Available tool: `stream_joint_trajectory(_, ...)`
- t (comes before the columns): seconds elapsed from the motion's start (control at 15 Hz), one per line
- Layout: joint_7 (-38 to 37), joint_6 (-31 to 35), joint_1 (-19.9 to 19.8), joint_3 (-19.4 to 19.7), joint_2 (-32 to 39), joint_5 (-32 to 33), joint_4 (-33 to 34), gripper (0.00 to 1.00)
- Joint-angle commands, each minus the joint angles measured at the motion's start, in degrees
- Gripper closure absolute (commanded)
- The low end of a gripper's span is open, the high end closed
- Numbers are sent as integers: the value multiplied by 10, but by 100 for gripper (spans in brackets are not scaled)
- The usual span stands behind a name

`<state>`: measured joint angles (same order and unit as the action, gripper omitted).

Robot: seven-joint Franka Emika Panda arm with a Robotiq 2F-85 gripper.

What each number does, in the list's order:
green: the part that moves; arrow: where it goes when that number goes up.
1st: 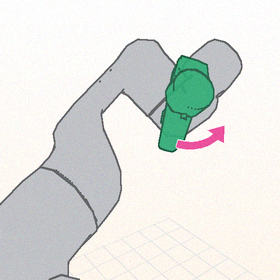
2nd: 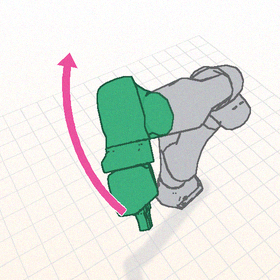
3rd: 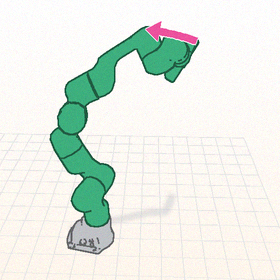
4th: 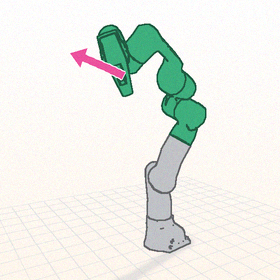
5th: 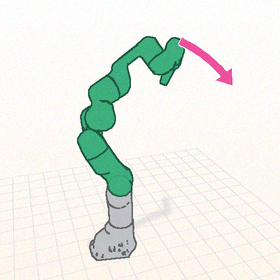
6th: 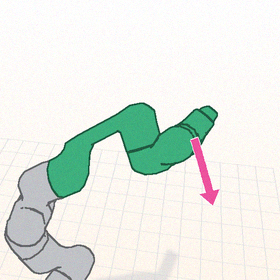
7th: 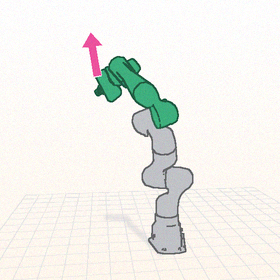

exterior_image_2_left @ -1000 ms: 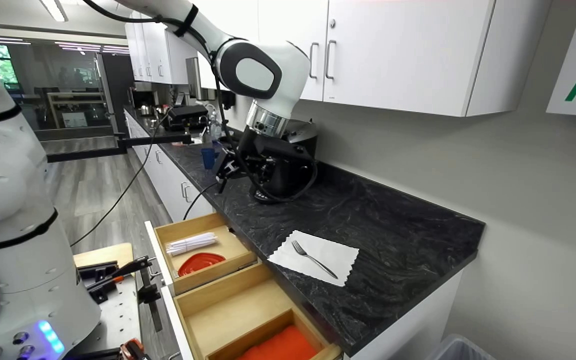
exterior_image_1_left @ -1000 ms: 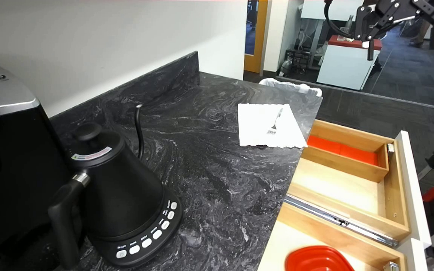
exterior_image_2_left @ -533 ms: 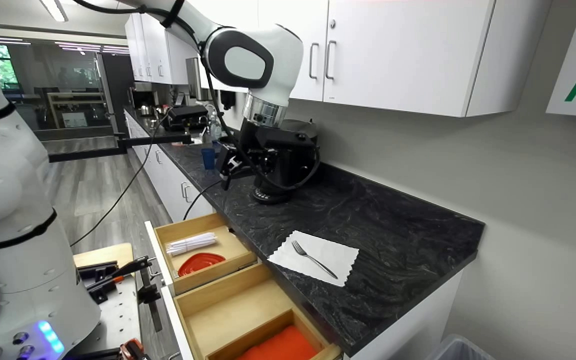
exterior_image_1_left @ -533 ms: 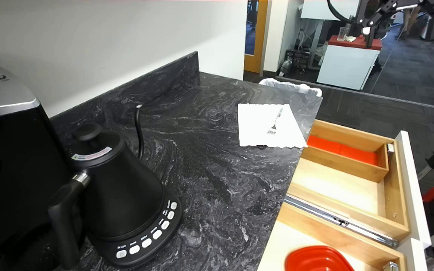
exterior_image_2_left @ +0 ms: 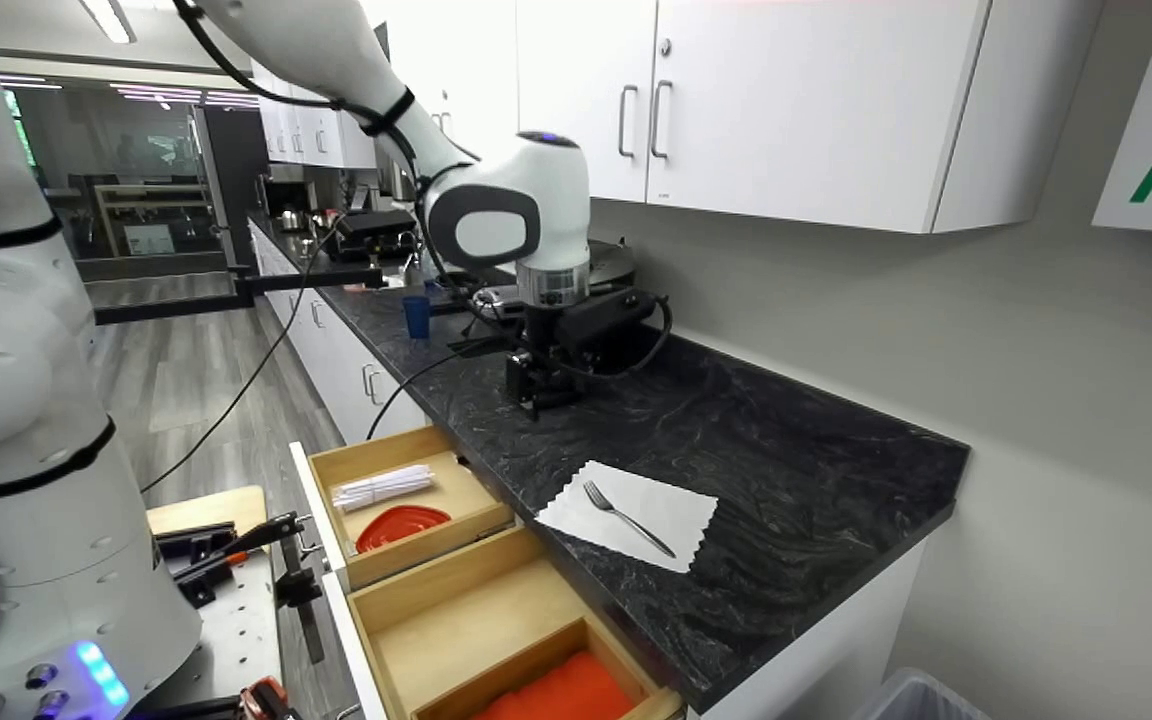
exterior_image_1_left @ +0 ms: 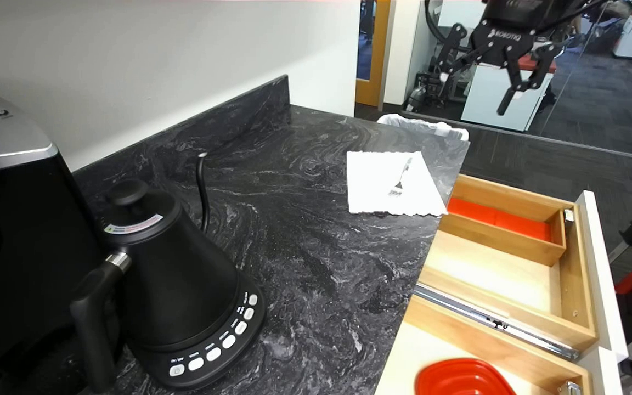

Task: Take the fork from the counter and put it in the drawer

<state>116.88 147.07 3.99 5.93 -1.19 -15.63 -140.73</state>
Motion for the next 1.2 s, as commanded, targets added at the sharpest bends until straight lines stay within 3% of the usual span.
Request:
stream_joint_trajectory(0.0, 27, 131, -9, -49, 145, -60, 53, 0)
stream_joint_trajectory(0.13, -12, 176, -33, -75, 205, -25, 83, 0)
stream_joint_trajectory(0.27, -89, 200, -27, -52, 243, 52, 107, 0)
stream_joint_trajectory(0.47, -212, 159, -8, 4, 250, 167, 139, 0)
stream_joint_trajectory(0.67, -285, 130, -19, 20, 241, 242, 158, 0)
stream_joint_trajectory(0.87, -332, 87, -28, 17, 252, 287, 186, 0)
stream_joint_trajectory(1.13, -342, 35, -50, -17, 261, 287, 201, 0)
